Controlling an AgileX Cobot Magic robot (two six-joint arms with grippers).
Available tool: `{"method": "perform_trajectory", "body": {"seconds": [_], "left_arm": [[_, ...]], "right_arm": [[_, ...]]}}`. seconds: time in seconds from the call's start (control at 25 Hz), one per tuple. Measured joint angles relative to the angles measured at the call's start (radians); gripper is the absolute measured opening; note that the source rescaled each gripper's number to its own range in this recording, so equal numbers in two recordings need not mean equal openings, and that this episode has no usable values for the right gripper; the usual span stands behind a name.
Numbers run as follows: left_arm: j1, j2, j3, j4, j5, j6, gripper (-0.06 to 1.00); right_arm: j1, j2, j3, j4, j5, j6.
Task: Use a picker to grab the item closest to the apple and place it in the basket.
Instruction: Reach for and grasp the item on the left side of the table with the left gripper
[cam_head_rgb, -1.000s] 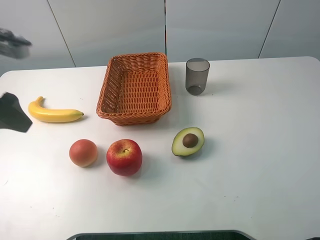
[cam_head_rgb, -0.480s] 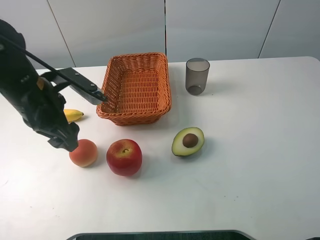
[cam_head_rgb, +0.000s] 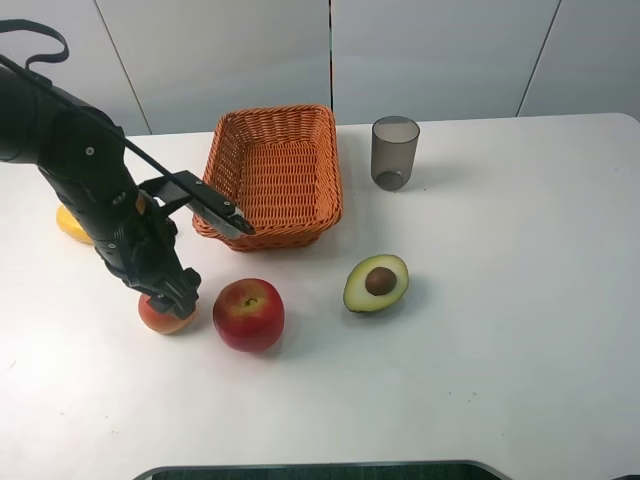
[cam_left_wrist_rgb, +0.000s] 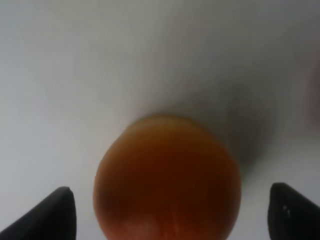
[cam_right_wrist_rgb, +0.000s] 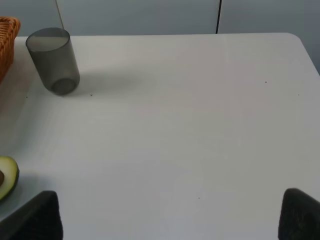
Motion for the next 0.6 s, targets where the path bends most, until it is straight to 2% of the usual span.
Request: {"method": "perform_trajectory", "body": {"seconds": [0.24, 0.6], "left_arm": [[0.0, 0.042, 0.0, -0.026, -0.068, -0.002, 0.99], [0.0, 0.09, -0.001, -0.004, -0.076, -0.002, 0.99]], "right_arm": [[0.0, 0.0, 0.0, 0.0, 0.0, 0.0], [0.0, 0.0, 0.0, 0.0, 0.0, 0.0]]}}
